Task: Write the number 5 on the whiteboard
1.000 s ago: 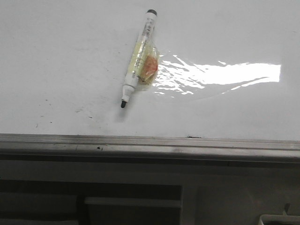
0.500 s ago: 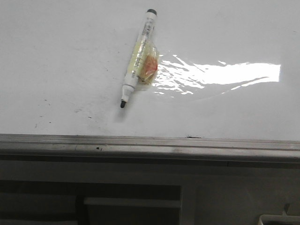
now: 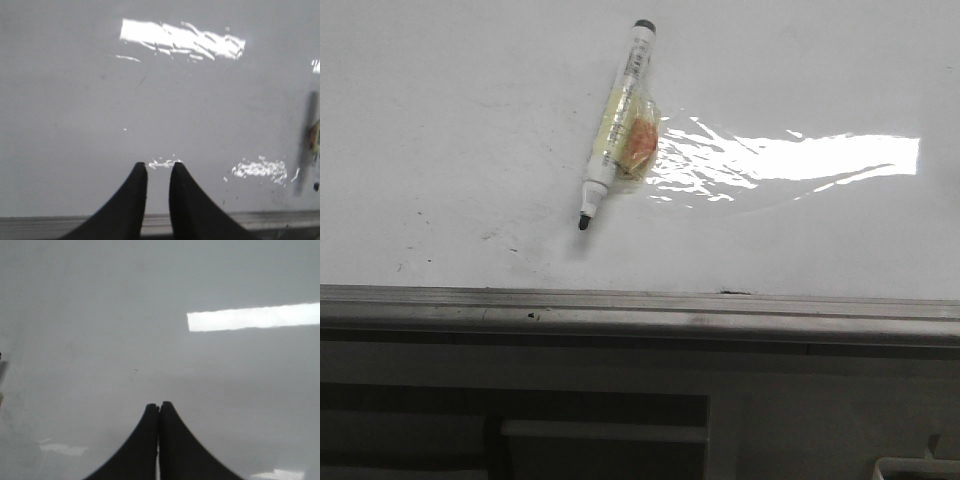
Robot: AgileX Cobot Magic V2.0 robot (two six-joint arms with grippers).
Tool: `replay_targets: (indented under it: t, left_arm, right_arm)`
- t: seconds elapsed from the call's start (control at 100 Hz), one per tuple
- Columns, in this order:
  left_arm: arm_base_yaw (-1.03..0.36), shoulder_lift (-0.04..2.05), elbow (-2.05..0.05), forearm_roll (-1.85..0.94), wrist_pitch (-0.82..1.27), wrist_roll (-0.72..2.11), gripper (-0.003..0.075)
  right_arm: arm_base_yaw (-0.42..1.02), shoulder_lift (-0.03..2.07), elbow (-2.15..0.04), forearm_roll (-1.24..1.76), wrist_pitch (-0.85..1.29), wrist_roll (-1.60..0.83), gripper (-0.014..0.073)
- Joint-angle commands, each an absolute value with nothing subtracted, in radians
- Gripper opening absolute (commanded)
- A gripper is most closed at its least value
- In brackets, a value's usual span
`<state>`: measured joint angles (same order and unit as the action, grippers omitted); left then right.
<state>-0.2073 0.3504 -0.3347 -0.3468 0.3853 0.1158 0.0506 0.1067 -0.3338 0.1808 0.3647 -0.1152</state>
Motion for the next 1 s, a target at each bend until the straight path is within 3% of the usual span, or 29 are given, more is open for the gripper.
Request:
replay_targets:
  t: [0.0,0.08,0.16,0.24,0.68,0.99]
  left_arm:
    - [-0.213,0.481,-0.42,-0.444,0.384,0.259,0.0355]
    - [-0.226,0.576,-0.46,-0.59,0.418,0.408,0.0477]
    - [-0.265,0.663,-0.497,-0.743,0.419,0.528,0.0468]
    - [-0.329,0.753,-0.53,-0.816,0.398,0.585,0.0439]
    - [-0.756,1.144,-0.687,-0.825,0.109,0.591,0.0437]
    - [-0.8,1.282,-0.716,-0.898,-0.023,0.589,0.0437]
  right_arm:
    - [0.048,0.173,-0.409,0.175,0.36,-0.19,0.0043]
    - [0.049,0.221,-0.447,0.186,0.406,-0.207,0.0171]
    - [0.051,0.271,-0.478,0.194,0.432,-0.207,0.0307]
    - [0.066,0.294,-0.492,0.198,0.42,-0.207,0.0377]
    - [0.16,0.35,-0.499,0.2,0.394,-0.219,0.0381]
    - [0.16,0.35,-0.499,0.2,0.383,-0.219,0.0381]
